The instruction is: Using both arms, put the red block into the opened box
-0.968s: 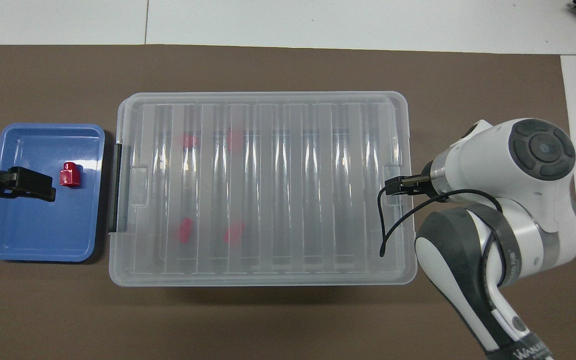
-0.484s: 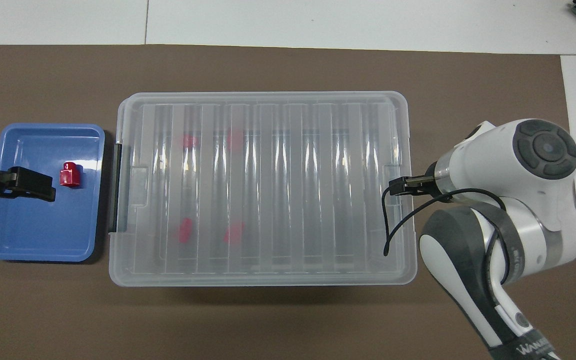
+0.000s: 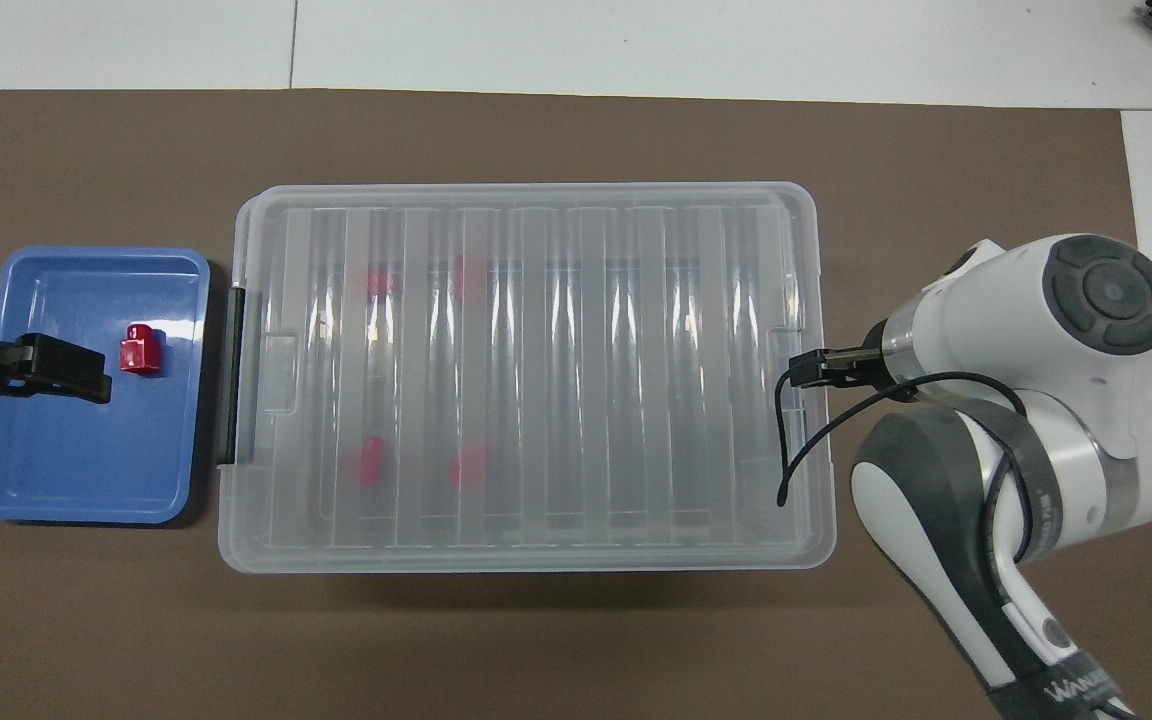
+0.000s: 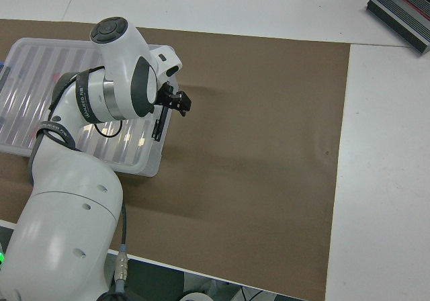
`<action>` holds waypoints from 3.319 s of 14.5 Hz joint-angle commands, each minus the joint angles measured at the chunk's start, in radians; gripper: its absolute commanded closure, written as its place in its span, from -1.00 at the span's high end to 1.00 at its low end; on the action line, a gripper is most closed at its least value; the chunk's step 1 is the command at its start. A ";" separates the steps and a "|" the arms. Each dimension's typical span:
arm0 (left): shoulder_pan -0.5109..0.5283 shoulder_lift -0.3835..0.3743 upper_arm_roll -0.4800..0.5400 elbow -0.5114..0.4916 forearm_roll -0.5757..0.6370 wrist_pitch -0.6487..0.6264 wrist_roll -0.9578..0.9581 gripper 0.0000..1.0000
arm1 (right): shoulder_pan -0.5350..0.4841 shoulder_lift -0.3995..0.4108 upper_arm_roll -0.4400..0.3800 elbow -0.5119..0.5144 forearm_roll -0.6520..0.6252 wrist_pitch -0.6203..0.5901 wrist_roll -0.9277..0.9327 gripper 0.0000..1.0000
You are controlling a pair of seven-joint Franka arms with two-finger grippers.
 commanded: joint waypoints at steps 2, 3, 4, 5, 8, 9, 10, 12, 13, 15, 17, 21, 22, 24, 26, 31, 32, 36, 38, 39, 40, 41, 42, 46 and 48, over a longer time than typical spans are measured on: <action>0.004 -0.021 0.001 -0.014 0.000 -0.012 0.003 1.00 | -0.020 -0.013 0.003 -0.020 -0.015 0.026 -0.035 1.00; 0.004 -0.021 0.003 -0.013 0.000 -0.012 0.003 1.00 | -0.021 -0.013 0.003 -0.019 -0.017 0.026 -0.035 1.00; 0.004 -0.021 0.003 -0.014 0.000 -0.012 0.003 1.00 | -0.023 -0.013 0.003 -0.017 -0.029 0.024 -0.036 1.00; 0.004 -0.021 0.003 -0.014 0.000 -0.012 0.003 1.00 | -0.029 -0.011 0.003 -0.014 -0.043 0.021 -0.038 1.00; 0.004 -0.021 0.003 -0.014 0.000 -0.012 0.003 1.00 | -0.047 -0.013 0.001 -0.013 -0.046 0.020 -0.059 1.00; 0.004 -0.021 0.003 -0.014 0.000 -0.012 0.003 1.00 | -0.059 -0.013 0.001 -0.011 -0.047 0.017 -0.067 1.00; 0.004 -0.021 0.003 -0.014 0.000 -0.012 0.003 1.00 | -0.069 -0.013 0.001 -0.011 -0.052 0.015 -0.081 1.00; 0.004 -0.021 0.003 -0.014 0.000 -0.012 0.003 1.00 | -0.085 -0.013 0.001 -0.011 -0.052 0.014 -0.088 1.00; 0.004 -0.021 0.003 -0.014 0.000 -0.011 0.003 1.00 | -0.087 -0.013 0.001 -0.011 -0.052 0.013 -0.093 1.00; 0.004 -0.021 0.003 -0.014 0.000 -0.012 0.003 1.00 | -0.093 -0.013 -0.001 -0.010 -0.055 0.012 -0.098 1.00; 0.004 -0.021 0.003 -0.014 0.000 -0.012 0.003 1.00 | -0.111 -0.014 -0.002 -0.010 -0.060 0.012 -0.114 1.00; 0.004 -0.021 0.003 -0.014 0.000 -0.014 0.003 1.00 | -0.156 -0.016 -0.002 -0.010 -0.061 0.010 -0.145 1.00; 0.004 -0.021 0.003 -0.014 0.000 -0.014 0.003 1.00 | -0.165 -0.016 -0.002 -0.008 -0.061 0.010 -0.147 1.00; 0.004 -0.021 0.003 -0.014 0.000 -0.014 0.003 1.00 | -0.174 -0.017 -0.002 -0.006 -0.070 0.010 -0.165 1.00; 0.004 -0.021 0.003 -0.014 0.000 -0.014 0.003 1.00 | -0.190 -0.017 -0.004 -0.006 -0.072 0.010 -0.180 1.00; 0.053 -0.021 0.004 -0.011 0.002 -0.008 0.019 1.00 | -0.227 -0.020 -0.005 -0.006 -0.072 0.000 -0.200 1.00; 0.062 -0.021 0.003 -0.011 0.002 -0.009 0.032 1.00 | -0.233 -0.020 -0.005 -0.006 -0.072 -0.002 -0.200 1.00; 0.117 -0.019 0.004 -0.011 0.002 0.004 0.209 1.00 | -0.245 -0.022 -0.005 -0.006 -0.072 -0.003 -0.202 1.00; 0.140 -0.019 0.007 -0.017 0.011 0.044 0.209 1.00 | -0.248 -0.023 -0.005 -0.006 -0.072 -0.005 -0.202 1.00; 0.145 -0.021 0.007 -0.034 0.028 0.093 0.209 1.00 | -0.257 -0.025 -0.005 -0.006 -0.072 -0.005 -0.202 1.00; 0.147 -0.031 0.007 -0.080 0.034 0.166 0.206 1.00 | -0.259 -0.025 -0.005 -0.006 -0.072 -0.009 -0.202 1.00; 0.148 -0.053 0.007 -0.124 0.045 0.231 0.204 1.00 | -0.260 -0.026 -0.007 -0.006 -0.072 -0.011 -0.202 1.00; 0.150 -0.064 0.007 -0.167 0.049 0.274 0.195 1.00 | -0.262 -0.026 -0.007 -0.006 -0.072 -0.011 -0.203 1.00; 0.177 -0.056 0.007 -0.229 0.049 0.380 0.197 1.00 | -0.280 -0.028 -0.007 -0.006 -0.072 -0.013 -0.219 1.00; 0.197 -0.033 0.006 -0.258 0.049 0.441 0.197 1.00 | -0.280 -0.028 -0.007 -0.006 -0.072 -0.013 -0.226 1.00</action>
